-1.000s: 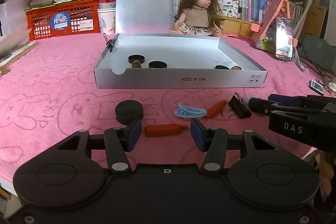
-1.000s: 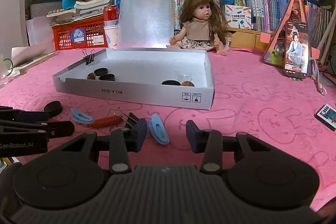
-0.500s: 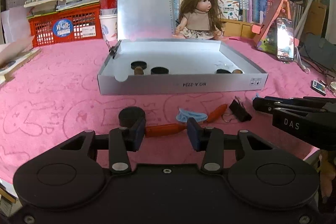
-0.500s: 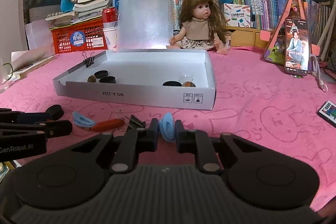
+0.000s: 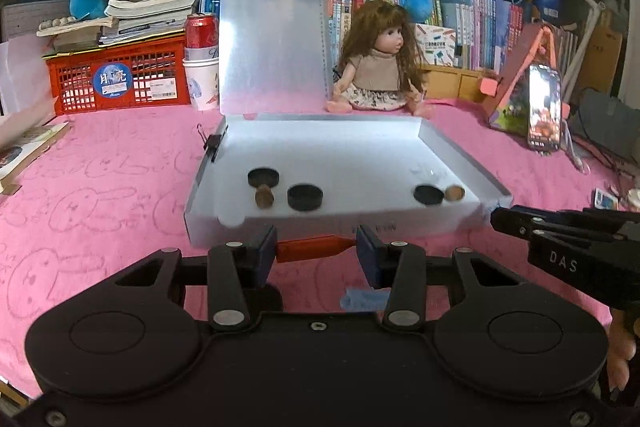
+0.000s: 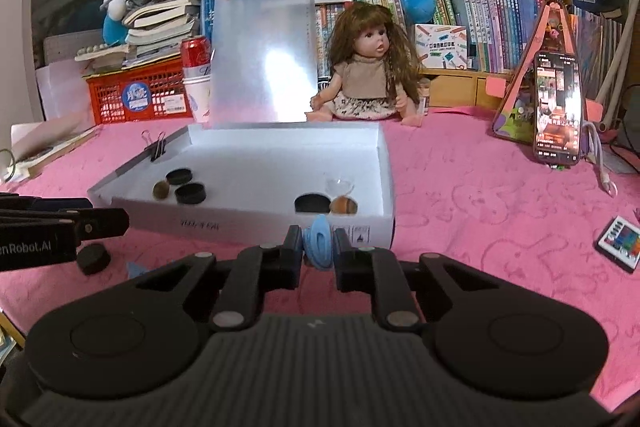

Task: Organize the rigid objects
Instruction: 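Grasp the red stick with the left tool while the right tool grasps a blue plastic piece, then carry the red stick and blue piece into the tray and open both tools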

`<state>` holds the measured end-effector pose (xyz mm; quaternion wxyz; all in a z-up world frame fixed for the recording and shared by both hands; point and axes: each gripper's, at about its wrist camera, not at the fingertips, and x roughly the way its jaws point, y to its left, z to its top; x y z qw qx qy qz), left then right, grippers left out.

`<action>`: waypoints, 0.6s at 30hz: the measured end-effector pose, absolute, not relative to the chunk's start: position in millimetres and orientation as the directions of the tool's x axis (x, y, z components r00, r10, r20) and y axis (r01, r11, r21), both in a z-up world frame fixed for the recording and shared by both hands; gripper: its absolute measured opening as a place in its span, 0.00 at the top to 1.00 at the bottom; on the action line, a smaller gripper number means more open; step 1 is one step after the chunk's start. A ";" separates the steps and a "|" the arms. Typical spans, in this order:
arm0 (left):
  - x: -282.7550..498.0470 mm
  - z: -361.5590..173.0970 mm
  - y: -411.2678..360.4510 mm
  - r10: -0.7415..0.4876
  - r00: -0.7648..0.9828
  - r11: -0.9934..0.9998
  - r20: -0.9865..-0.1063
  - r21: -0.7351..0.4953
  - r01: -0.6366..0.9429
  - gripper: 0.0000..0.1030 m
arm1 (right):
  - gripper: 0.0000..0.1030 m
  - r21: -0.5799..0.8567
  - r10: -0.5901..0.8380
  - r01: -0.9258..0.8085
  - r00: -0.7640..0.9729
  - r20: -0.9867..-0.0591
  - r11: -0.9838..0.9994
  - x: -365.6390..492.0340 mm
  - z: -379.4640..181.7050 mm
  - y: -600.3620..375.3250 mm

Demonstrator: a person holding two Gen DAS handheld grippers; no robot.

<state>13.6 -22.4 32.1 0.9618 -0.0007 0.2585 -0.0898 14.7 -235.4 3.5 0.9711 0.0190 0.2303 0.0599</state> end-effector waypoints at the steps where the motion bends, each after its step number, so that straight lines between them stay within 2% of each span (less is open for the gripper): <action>1: 17.8 34.4 -21.8 -0.172 0.852 0.984 -0.494 -0.047 0.172 0.60 | 0.81 0.068 0.123 -0.103 0.888 -0.444 0.992 18.1 5.7 -236.6; 9: 55.7 51.1 -16.9 -0.193 0.846 0.981 -0.496 -0.086 0.173 0.60 | 0.81 0.105 0.125 -0.087 0.889 -0.441 0.991 46.1 19.5 -243.1; 18: 105.9 52.6 -12.7 -0.204 0.818 0.978 -0.538 -0.140 0.152 0.60 | 0.81 0.146 0.144 -0.084 0.872 -0.467 0.986 82.4 23.6 -247.7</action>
